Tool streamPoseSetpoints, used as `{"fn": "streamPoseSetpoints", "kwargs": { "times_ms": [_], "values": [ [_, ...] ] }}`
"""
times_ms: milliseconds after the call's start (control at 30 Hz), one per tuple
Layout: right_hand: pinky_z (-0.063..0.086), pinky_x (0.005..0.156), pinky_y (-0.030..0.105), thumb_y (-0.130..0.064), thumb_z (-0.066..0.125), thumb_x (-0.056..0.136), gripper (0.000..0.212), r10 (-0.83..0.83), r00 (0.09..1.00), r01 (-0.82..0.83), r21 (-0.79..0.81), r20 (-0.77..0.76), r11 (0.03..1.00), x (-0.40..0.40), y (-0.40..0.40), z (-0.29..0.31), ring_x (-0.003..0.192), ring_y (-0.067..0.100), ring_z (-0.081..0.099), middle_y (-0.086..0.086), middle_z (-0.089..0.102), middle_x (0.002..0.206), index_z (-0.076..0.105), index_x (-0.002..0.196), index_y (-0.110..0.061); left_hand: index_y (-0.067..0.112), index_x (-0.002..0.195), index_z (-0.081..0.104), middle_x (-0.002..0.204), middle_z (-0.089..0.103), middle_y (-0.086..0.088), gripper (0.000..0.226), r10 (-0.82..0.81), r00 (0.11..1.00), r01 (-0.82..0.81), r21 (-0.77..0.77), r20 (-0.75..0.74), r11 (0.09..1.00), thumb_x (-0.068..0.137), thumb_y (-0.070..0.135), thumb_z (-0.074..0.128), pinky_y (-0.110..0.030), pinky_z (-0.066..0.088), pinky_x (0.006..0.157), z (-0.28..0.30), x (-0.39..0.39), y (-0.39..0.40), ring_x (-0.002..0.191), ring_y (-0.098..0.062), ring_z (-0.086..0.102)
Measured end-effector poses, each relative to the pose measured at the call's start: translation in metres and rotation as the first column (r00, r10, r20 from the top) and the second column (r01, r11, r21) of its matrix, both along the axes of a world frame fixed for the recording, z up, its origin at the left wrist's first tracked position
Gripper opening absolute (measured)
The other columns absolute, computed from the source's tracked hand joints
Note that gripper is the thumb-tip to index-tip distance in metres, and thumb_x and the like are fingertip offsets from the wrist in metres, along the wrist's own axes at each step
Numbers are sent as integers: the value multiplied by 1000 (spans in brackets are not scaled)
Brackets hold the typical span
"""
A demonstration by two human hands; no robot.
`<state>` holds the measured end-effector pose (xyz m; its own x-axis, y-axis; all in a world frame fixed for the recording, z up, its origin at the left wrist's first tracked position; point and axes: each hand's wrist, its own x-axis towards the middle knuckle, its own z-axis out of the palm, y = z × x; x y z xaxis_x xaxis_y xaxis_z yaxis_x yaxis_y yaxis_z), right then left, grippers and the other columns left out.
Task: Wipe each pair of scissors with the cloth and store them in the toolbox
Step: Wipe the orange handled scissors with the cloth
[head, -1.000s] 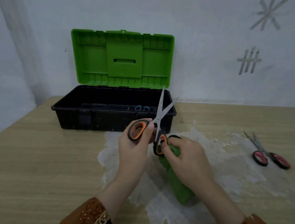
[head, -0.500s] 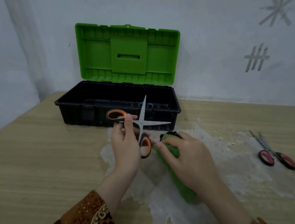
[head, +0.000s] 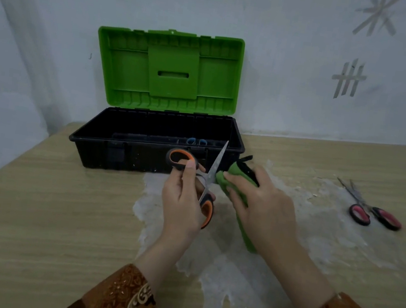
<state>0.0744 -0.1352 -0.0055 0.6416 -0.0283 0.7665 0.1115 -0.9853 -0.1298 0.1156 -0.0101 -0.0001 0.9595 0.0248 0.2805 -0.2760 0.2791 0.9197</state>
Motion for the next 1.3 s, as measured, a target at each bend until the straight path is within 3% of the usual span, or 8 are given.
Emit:
{"fn": "streamPoseSetpoints", "kwargs": {
  "times_ms": [133,267,367,500,733,867,1067,1300],
  "values": [
    [43,36,29,-26,59,92,16,59,998,-54,-133,37,990,-2,11,-5,48,20,52,7,60,90,70,103,-22,25,82,61,77,53,-38,32,49,999,-49,4,23,999,100,45,42,-68,48,60,-2,4,2,66,-53,55],
    [42,34,30,-20,66,88,18,25,997,-20,-81,67,997,5,13,-1,43,20,47,8,59,88,71,105,-24,27,75,59,69,50,-25,33,53,998,-55,-60,-31,997,102,37,42,-70,45,64,1,6,5,63,-42,51],
    [41,34,31,-18,63,89,21,51,996,-40,-155,68,987,4,14,-5,45,20,50,8,61,90,70,108,-25,25,74,58,69,48,-34,33,37,999,-38,-52,-23,998,101,38,43,-69,44,61,2,6,4,60,-45,49],
    [43,35,30,-24,61,90,18,-28,998,31,-54,56,998,5,7,2,45,22,51,9,61,92,72,104,-27,23,79,59,70,47,-34,30,4,1000,-4,-32,-21,999,100,38,44,-67,46,62,3,4,3,63,-41,49],
    [41,33,29,-17,63,89,21,33,992,-17,-132,125,991,0,16,6,44,20,48,8,63,92,72,106,-25,13,85,52,55,52,-14,28,-61,998,63,-110,16,992,104,26,37,-29,48,37,10,1,9,43,-23,55],
    [41,35,27,-12,64,88,26,13,983,18,-164,184,986,-5,10,10,47,19,50,9,64,93,72,108,-26,10,87,52,50,52,-8,27,-110,994,109,-170,7,979,104,25,37,-27,46,36,19,-3,11,41,-21,54],
    [36,35,22,-12,68,87,26,-56,983,82,-147,176,986,-6,-3,11,44,16,44,8,64,94,72,108,-25,-2,107,52,66,49,-23,32,-106,994,103,-167,-10,981,104,26,36,-27,45,37,22,0,15,39,-22,53],
    [35,38,22,-19,70,88,19,-190,974,198,-50,123,979,-4,-24,11,42,21,42,8,60,90,72,106,-25,3,100,51,61,51,-20,28,-86,996,85,-178,0,980,104,25,35,-24,42,36,22,3,17,38,-21,53]
  ]
}}
